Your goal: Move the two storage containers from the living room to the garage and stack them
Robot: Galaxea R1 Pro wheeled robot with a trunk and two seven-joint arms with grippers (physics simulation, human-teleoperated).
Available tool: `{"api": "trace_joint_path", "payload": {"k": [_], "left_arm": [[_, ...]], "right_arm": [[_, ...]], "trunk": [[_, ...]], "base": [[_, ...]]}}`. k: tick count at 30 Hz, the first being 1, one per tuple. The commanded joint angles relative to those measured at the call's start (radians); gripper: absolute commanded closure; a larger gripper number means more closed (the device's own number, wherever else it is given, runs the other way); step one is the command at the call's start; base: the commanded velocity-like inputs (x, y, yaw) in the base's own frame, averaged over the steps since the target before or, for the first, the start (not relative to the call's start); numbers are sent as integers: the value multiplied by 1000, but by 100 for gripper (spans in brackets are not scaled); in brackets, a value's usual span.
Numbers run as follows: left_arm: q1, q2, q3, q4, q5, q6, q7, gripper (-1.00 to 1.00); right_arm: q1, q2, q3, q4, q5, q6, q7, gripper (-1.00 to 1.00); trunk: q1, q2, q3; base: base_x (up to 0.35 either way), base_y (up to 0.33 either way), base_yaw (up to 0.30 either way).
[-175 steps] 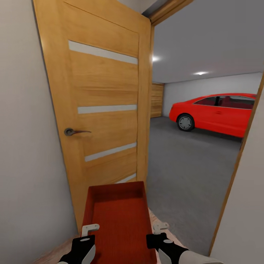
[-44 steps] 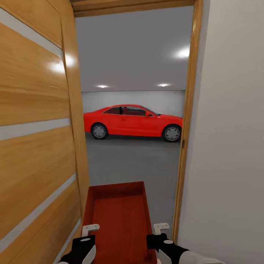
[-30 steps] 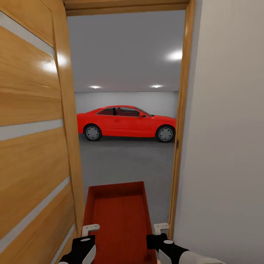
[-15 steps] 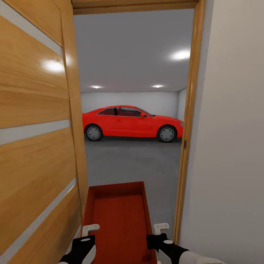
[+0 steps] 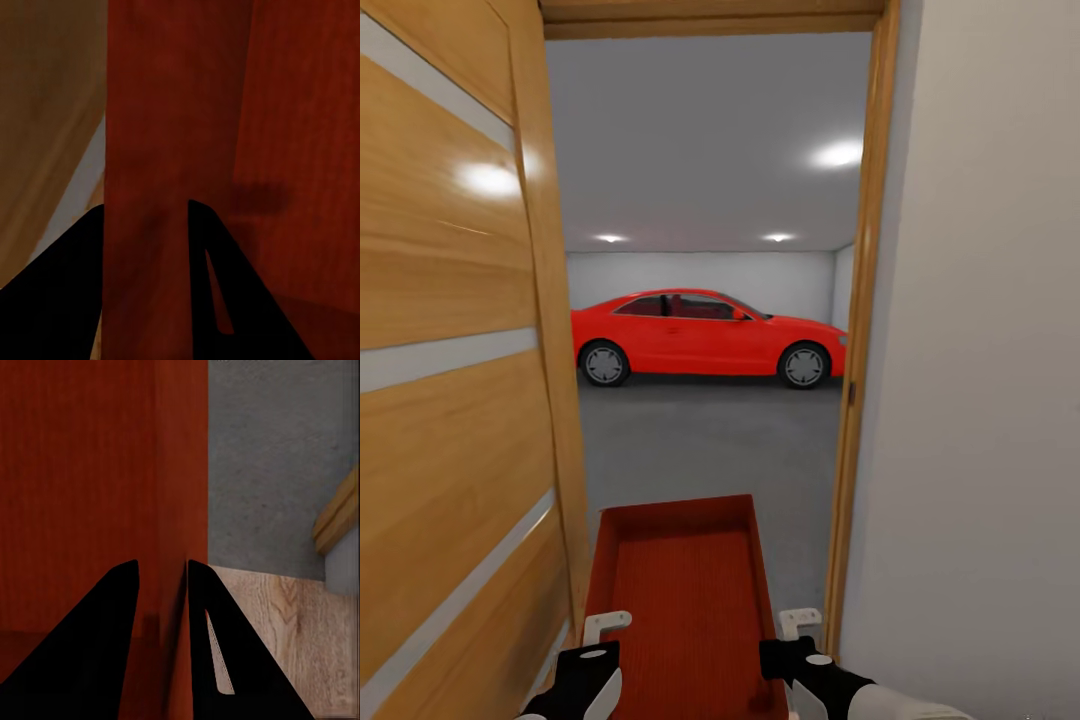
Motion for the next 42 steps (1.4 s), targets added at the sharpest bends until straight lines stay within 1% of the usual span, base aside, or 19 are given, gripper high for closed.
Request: {"api": "trace_joint_path", "payload": {"k": [1,8,15,31,42], "left_arm": [[1,-1,-5,1,40,3,-22,100],[0,-1,-5,1,40,3,-22,100],[0,0,-5,1,40,4,-22,100],[0,1,-5,2,40,4,-22,100],[1,1,-5,2,40,4,-22,100]], "right_arm": [[-2,0,-42,-61,21,-6,27,100],[-2,0,-42,-61,21,-6,27,100],[-3,1,-42,-61,21,-6,27,100],[-2,1,-42,-61,21,-6,27,100],[-2,1,-42,-61,21,-6,27,100]], "trunk": [[0,-1,0],[0,-1,6],[0,-1,8],[0,-1,8],[0,-1,8]], "base": [[0,0,-236],[0,0,-243],[34,0,-50],[327,39,-1],[341,131,0]]}}
